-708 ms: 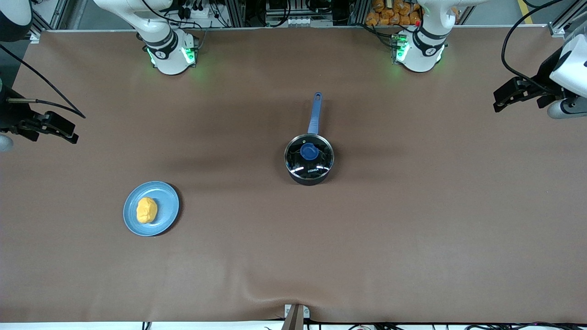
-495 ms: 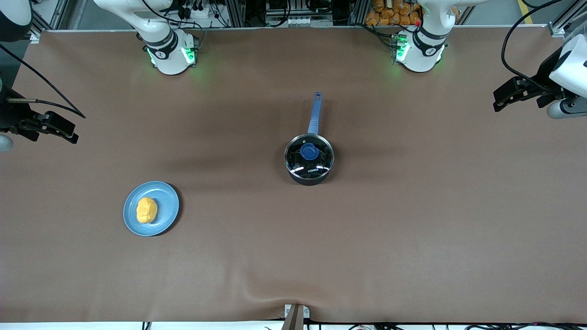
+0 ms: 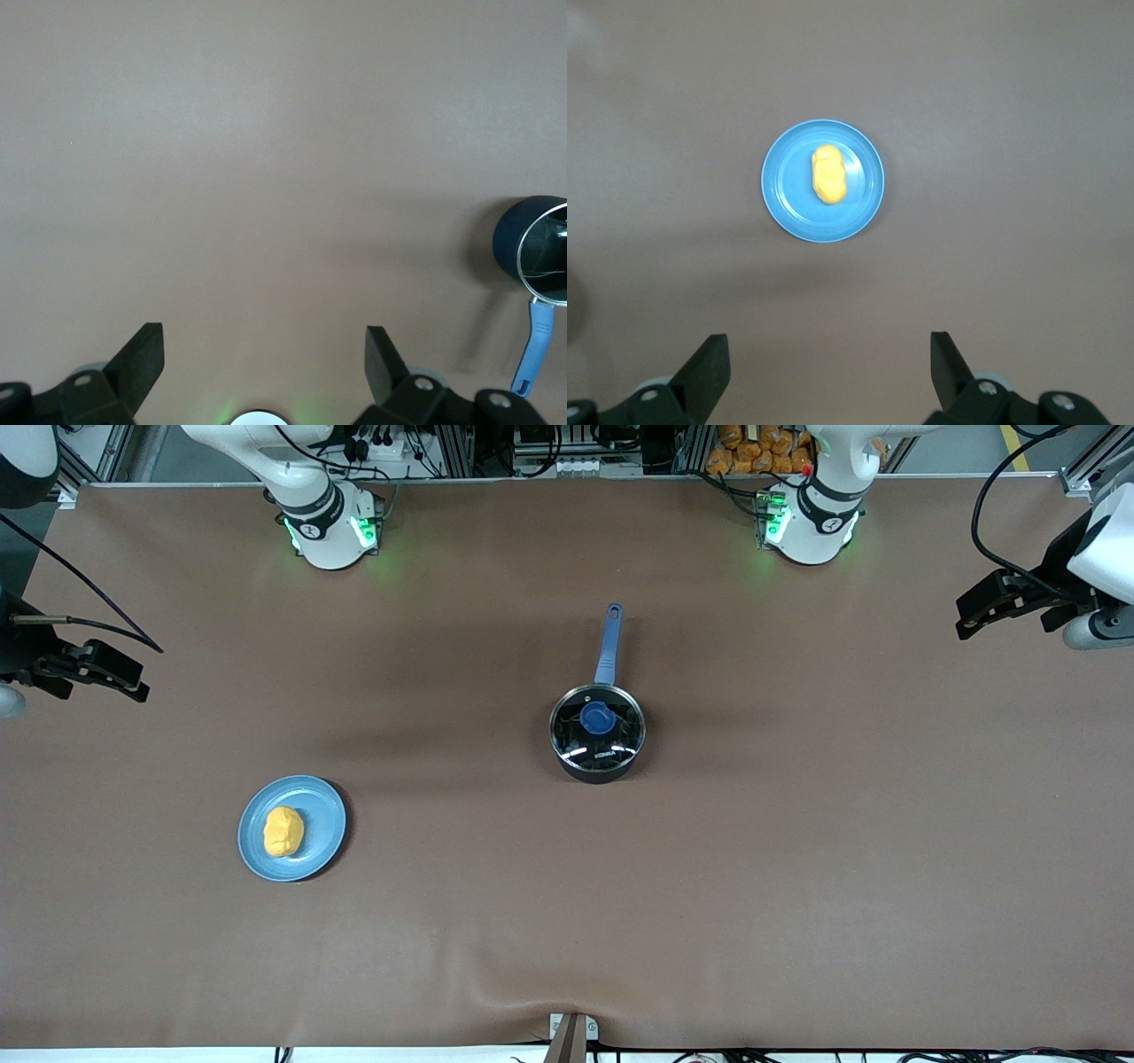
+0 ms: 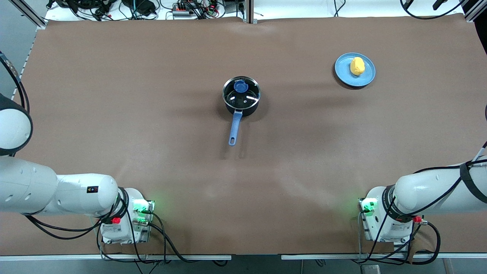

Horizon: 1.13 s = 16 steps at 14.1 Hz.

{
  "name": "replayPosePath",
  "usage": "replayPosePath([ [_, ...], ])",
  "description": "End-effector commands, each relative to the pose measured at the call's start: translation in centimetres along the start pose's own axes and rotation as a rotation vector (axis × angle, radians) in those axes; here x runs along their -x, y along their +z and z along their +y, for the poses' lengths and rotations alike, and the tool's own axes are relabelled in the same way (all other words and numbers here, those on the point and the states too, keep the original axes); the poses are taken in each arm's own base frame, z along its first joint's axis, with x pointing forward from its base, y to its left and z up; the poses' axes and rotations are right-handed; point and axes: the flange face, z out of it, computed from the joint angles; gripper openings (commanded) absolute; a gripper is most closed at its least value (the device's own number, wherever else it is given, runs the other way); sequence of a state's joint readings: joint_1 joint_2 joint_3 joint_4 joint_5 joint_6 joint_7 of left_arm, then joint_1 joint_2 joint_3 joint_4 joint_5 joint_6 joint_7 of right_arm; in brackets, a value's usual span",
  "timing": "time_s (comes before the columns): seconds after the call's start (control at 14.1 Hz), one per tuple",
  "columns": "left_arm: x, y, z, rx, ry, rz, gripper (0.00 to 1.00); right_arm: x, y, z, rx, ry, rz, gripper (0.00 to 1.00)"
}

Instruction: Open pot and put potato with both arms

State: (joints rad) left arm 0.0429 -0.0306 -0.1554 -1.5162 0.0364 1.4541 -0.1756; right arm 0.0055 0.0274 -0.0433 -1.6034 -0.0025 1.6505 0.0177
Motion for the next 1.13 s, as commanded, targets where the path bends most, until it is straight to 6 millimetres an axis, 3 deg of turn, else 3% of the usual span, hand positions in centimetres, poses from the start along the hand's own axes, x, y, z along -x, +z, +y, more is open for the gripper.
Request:
replayPosePath([
  [0.0, 0.4, -0.1, 0.6, 0.022, 0.031, -0.015, 1.00, -1.1, 3.6, 0.8, -0.009, -0.010, -0.056, 1.00],
  [0.14, 0.7, -0.2, 1.2, 0.044, 0.053, -0.014, 1.00, -2.0, 6.0, 0.6, -0.008, -0.016, -0.050, 1.00],
  [0.35, 0.7, -0.2, 0.6, 0.046, 0.057, -0.014, 1.00, -3.2, 10.4, 0.3, -0.011, -0.014, -0.009, 1.00],
  [0.57, 0.7, -0.1, 0.5, 0.046, 0.055, -0.016, 1.00, -4.8, 13.4, 0.3, -0.012, -0.012, 0.006, 1.00],
  [0.85, 0.6, 0.0, 0.7, 0.046, 0.058, -0.019, 1.00, -6.0, 15.7, -0.2, -0.017, -0.009, 0.026, 1.00],
  [1.06, 0.2, 0.8, 1.2, 0.047, 0.060, -0.030, 1.00, -6.1, 16.0, -0.2, -0.015, -0.009, 0.028, 1.00],
])
